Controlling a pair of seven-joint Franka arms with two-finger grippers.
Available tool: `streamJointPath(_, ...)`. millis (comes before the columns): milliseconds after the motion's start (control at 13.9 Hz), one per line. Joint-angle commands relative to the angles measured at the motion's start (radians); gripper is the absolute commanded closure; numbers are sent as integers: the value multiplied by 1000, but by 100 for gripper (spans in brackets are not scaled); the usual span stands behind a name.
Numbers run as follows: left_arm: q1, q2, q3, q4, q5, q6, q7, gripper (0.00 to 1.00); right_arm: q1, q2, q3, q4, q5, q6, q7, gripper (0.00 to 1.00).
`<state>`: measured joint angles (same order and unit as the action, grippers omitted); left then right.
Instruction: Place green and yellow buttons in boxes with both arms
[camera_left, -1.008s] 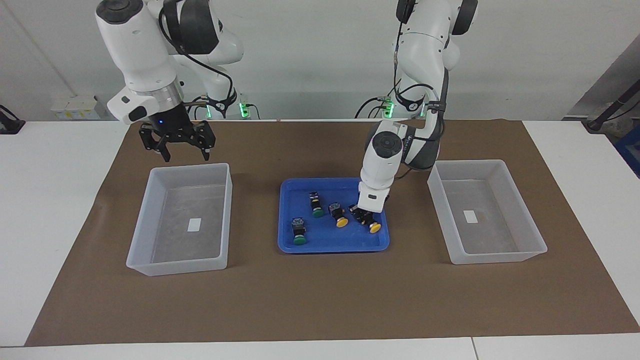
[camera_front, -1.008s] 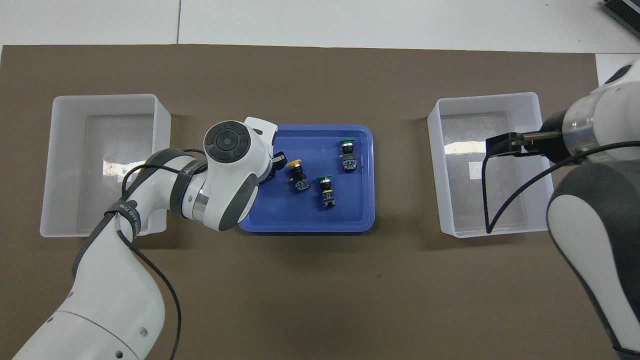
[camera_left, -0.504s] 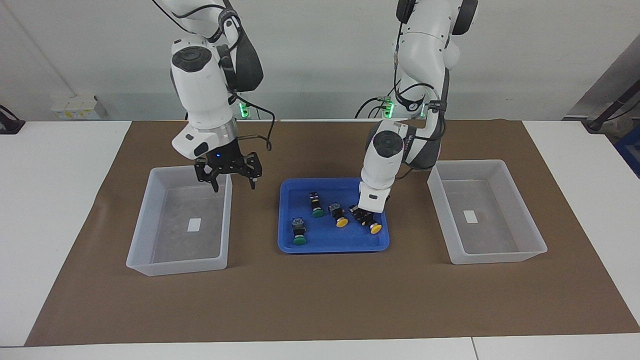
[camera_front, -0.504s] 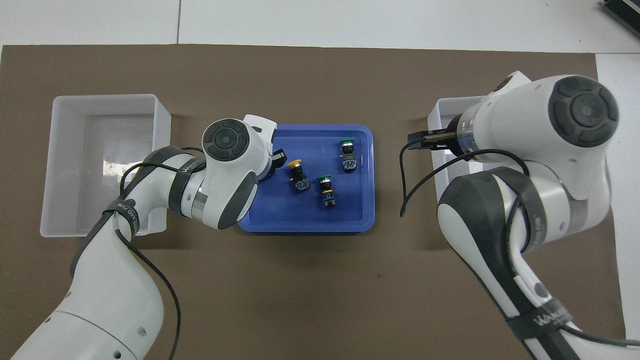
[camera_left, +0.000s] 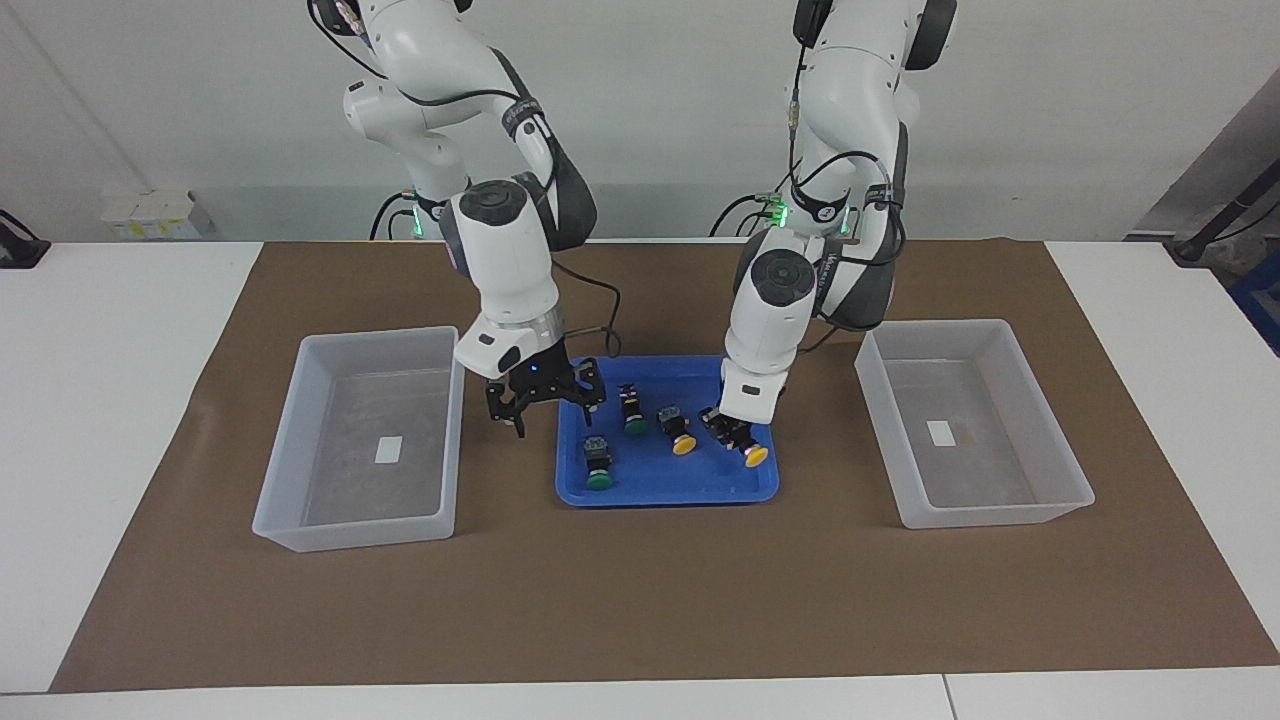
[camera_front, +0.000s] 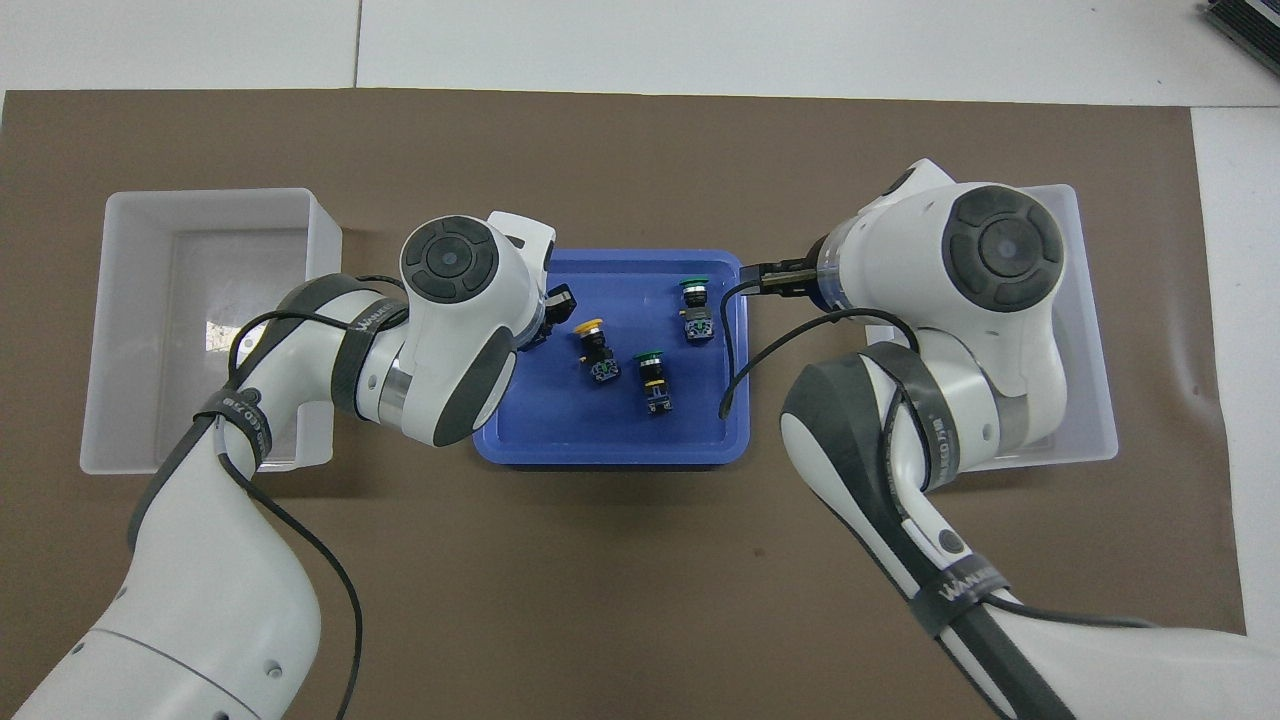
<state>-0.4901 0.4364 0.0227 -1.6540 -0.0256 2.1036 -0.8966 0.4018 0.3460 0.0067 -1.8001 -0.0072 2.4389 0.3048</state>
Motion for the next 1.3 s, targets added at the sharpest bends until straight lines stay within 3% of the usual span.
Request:
streamJointPath(0, 50, 57, -3, 156, 1, -117, 46, 100, 18, 45, -4, 7, -11, 64, 14, 0)
streamJointPath(288, 171, 41, -9, 186, -8, -164, 230, 100, 54, 114, -4, 8, -107, 134, 141, 0)
streamJointPath(504, 267, 35, -10, 227, -8, -258, 413, 100, 68, 153, -2, 5, -203, 184, 204, 17)
streamJointPath(576, 298, 30, -10, 227, -10, -263, 460, 100, 68, 153, -2, 5, -211, 184, 204, 28)
streamJointPath(720, 350, 21, -10, 227, -29, -275, 559, 100, 66, 157, -2, -4, -217, 189, 200, 82)
streamJointPath(792, 378, 16, -9, 227, -39, -283, 608, 100, 66, 156, -2, -5, -217, 187, 200, 100)
streamJointPath(936, 422, 15, -7, 224, -40, -295, 710, 100, 69, 145, -2, 1, -217, 172, 211, 100)
streamJointPath(1224, 447, -21, 11, 174, -40, -292, 846, 100, -9, 10, -1, -2, -201, 88, 200, 100)
